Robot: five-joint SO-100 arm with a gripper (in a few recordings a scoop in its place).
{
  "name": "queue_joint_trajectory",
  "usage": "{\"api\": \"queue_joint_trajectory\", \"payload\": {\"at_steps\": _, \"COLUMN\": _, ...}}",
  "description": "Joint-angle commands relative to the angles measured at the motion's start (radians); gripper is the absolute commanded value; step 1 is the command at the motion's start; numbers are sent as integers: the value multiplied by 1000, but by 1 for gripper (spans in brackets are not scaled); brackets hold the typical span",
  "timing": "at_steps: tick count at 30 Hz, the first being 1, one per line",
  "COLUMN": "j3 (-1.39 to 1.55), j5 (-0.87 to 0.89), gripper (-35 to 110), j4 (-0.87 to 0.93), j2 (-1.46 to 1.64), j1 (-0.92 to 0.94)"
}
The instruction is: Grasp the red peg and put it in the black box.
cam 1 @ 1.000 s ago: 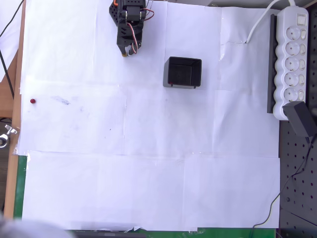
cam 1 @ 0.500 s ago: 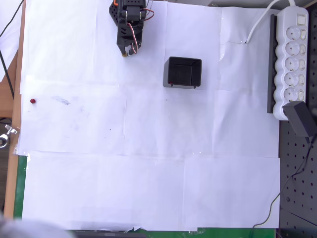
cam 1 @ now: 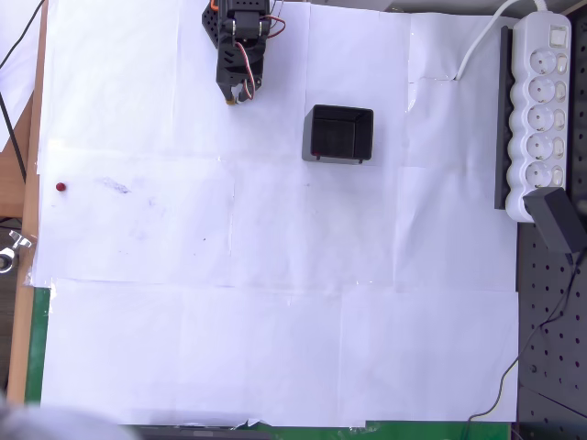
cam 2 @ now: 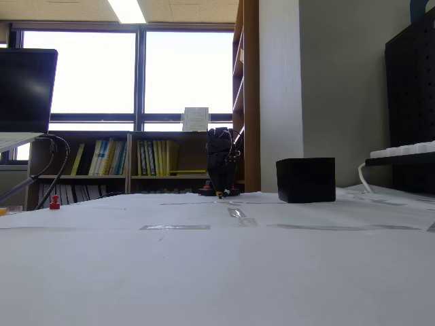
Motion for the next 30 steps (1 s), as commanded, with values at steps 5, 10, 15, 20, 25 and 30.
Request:
{"api": "queue_joint_trajectory", "payload": {"at_steps": 5, "j3": -80, "j5": -5, "gripper": 1, "j4": 92, "j2": -86, "j1": 6}}
{"api": "queue_joint_trajectory", "payload": {"at_steps": 10, "j3": -80, "j5": -5, "gripper": 1, "j4": 92, "j2": -86, "j1": 5}}
{"api": "queue_joint_trajectory", "payload": {"at_steps": 15, "j3": -80, "j5": 28, "gripper": 1, "j4": 66, "j2": -87, "j1": -31}}
{"api": "queue_joint_trajectory", "payload": {"at_steps": 20, "j3": -77, "j5": 9, "gripper": 0, "j4": 32, "j2": -77, "j1": -15}}
{"api": "queue_joint_trajectory", "payload": {"at_steps": 25, "j3": -61, "j5": 11, "gripper": 0, "j4": -552, "j2": 106, "j1": 173}}
{"api": "queue_joint_trajectory", "payload": {"at_steps": 30, "j3": -80, "j5": -181, "gripper": 0, "j4": -1224, "j2": 407, "j1": 314}}
